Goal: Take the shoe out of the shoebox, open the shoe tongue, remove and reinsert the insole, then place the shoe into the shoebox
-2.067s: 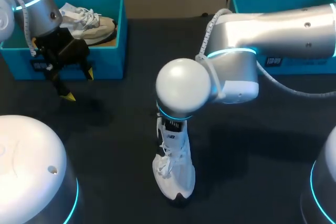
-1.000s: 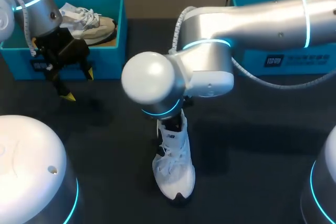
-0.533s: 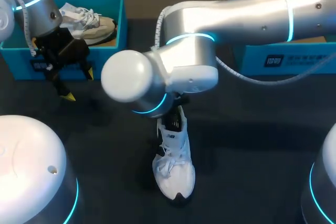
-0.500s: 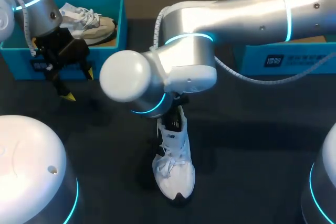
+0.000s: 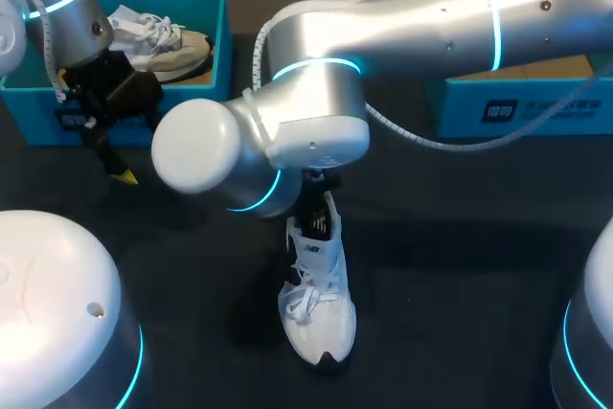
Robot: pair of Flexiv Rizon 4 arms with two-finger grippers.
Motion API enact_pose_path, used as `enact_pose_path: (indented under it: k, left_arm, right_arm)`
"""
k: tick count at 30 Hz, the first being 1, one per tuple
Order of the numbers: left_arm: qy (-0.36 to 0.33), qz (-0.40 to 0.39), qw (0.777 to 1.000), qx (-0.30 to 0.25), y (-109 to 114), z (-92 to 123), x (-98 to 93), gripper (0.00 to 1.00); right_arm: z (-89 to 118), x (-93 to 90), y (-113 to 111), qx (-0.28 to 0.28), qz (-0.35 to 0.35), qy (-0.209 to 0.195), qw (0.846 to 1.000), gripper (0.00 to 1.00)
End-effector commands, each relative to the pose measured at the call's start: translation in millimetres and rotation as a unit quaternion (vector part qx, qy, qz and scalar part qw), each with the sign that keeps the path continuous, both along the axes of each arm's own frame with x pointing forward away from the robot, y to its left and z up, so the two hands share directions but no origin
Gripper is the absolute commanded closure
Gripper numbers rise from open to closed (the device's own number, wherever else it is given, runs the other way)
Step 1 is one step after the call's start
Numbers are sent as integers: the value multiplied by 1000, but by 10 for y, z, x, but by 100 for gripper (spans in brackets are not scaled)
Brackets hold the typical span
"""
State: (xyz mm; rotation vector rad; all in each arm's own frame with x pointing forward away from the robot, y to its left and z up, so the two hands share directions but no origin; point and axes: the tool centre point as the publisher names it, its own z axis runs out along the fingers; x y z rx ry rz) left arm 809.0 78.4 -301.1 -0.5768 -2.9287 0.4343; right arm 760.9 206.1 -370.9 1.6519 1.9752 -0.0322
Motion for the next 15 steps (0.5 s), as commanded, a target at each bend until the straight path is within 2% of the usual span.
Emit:
enact_pose_path:
  k: [1,9,15]
  left_arm:
    - [-1,0,1000,2,4,10,-6,0]
    - [-1,0,1000,2,4,10,-6,0]
    - [-1,0,1000,2,4,10,-6,0]
  right_arm:
    - [-40,-55,18,-22,-33,-24,999,100]
    - [-32,-16,27,-37,-28,-23,999,100]
    - [-148,44,-48,-40,-31,-18,999,100]
